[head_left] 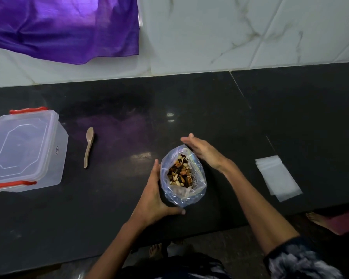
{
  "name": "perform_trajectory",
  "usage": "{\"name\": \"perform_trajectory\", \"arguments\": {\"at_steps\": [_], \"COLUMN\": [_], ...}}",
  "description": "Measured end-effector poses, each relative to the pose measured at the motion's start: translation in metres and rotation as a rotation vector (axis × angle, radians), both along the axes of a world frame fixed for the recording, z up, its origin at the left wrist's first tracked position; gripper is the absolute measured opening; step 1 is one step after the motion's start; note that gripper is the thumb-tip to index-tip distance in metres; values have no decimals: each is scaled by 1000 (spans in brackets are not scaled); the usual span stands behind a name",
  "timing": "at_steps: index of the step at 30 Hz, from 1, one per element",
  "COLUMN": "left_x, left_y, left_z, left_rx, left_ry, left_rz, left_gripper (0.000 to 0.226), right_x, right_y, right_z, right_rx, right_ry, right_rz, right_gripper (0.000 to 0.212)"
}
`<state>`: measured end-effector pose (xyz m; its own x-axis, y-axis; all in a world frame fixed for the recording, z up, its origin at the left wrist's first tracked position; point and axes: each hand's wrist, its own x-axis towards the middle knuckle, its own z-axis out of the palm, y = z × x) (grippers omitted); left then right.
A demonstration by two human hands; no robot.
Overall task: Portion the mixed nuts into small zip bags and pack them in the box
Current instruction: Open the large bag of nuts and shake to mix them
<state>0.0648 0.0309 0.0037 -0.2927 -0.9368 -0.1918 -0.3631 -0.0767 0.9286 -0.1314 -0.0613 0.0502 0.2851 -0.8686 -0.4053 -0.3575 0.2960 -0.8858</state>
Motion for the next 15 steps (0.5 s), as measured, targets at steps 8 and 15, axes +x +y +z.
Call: {"name": "perform_trajectory", "arguments": {"at_steps": [8,15], "left_x": [0,-44], "left_y": [-11,-6], "left_z": [7,25], "left_rx": [-27,-159], "left_ry": [14,112], "left_rz": [-90,-100], "left_gripper": [142,119], "right_x": [-14,-33], "right_y": [69,81], "right_z": [-2,29], "right_rx": [168,-75], "right_ry": [19,164], "right_rz": [-185,-327], "right_gripper": [30,18]}}
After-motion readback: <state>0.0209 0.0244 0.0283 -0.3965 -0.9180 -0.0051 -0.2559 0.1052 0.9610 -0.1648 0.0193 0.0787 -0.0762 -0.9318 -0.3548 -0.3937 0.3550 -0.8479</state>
